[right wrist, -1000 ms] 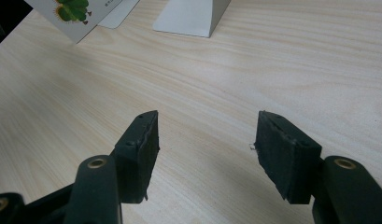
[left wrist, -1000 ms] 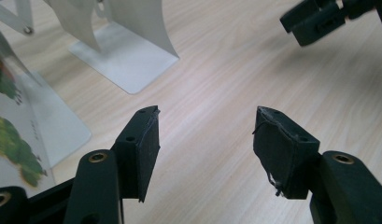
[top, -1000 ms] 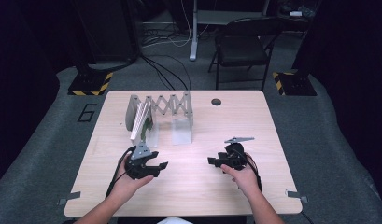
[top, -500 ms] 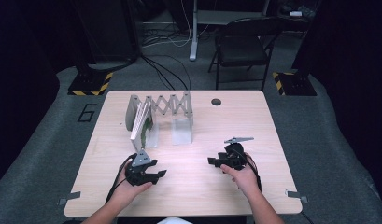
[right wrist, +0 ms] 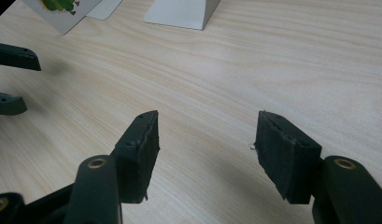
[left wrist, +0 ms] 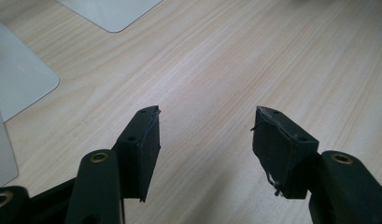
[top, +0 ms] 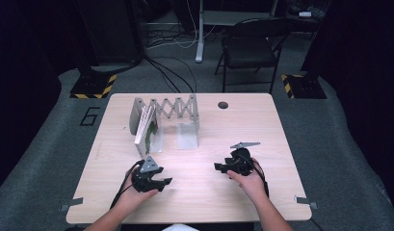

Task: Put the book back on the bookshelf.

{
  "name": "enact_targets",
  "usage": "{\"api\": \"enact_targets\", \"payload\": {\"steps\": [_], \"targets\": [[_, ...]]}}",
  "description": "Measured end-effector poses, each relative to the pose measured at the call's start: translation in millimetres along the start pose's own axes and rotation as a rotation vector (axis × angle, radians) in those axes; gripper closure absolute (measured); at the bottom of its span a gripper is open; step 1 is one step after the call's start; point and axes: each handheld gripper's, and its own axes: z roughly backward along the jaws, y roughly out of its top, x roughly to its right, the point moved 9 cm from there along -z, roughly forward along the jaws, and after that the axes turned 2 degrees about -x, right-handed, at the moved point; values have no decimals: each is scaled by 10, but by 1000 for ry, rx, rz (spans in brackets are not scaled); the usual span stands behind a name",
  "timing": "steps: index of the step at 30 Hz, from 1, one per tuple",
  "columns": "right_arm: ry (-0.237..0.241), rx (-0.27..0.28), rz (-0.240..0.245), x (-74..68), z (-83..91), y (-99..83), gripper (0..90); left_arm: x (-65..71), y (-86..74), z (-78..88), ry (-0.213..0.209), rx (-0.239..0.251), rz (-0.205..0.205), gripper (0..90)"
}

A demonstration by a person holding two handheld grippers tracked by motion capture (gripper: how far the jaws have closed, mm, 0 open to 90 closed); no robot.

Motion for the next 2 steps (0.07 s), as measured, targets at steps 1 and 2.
{"api": "enact_targets", "payload": {"steps": [1,2], "targets": [[-1,3,1,4,-3,2,397,18,11,11,3,2,-9,417],[-3,0,0,11,0,-1,397,45,25,27,-1,9,-15,419]]}}
